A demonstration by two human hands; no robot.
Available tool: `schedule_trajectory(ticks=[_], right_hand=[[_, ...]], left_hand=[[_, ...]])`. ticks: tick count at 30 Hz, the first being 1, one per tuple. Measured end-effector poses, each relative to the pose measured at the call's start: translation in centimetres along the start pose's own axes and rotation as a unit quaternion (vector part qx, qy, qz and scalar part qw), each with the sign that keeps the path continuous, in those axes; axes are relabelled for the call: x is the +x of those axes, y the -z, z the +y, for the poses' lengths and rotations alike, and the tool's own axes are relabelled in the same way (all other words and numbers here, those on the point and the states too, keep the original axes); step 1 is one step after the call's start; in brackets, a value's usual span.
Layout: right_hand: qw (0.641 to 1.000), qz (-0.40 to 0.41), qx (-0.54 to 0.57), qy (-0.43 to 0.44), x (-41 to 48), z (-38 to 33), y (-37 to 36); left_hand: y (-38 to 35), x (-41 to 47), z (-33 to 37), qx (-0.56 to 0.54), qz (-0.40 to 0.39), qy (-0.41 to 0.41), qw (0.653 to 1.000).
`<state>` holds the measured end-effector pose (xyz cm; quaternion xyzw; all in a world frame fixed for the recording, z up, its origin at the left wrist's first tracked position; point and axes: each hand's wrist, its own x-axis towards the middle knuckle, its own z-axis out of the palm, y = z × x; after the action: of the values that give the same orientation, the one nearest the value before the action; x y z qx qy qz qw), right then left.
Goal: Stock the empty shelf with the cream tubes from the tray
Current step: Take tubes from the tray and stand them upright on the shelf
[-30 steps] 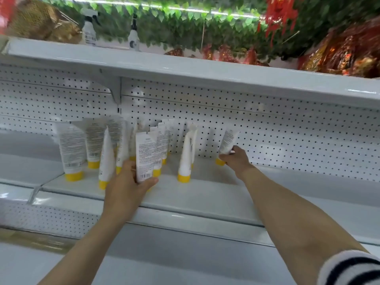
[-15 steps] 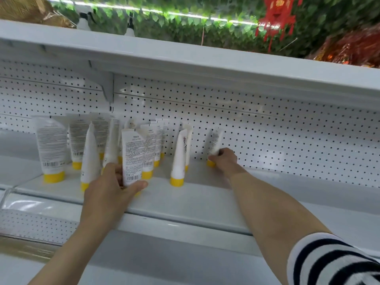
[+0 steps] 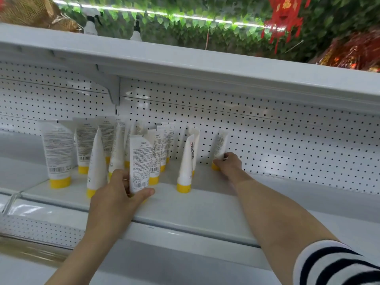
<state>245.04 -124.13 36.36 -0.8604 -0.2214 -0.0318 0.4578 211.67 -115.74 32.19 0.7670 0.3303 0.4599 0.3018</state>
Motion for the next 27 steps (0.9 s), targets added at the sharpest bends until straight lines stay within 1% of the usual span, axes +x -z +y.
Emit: schedule_trajectory(ticks=[6, 17, 21, 27], right_hand=[[1.0, 0.008, -0.023, 0.002, 0.0, -0.1, -0.1], [0.999, 0.003, -0.034, -0.023, -0.4, -1.2, 0.0], [0.998, -0.015, -0.043, -0.051, -0.8, -1.6, 0.3], [0.997, -0.013, -0.019, -0.079, -2.7, -1.8, 1.4]], left_hand=[[0.0, 0.1, -0.1, 0.008, -0.003, -0.008, 1.0], [0.0, 0.5, -0.3, 0.013, -0.018, -0.024, 0.999], [-0.1, 0.6, -0.5, 0.02, -0.02, -0.016, 0.999], [0.3, 0.5, -0.2, 0.003, -0.036, -0.012, 0.999]])
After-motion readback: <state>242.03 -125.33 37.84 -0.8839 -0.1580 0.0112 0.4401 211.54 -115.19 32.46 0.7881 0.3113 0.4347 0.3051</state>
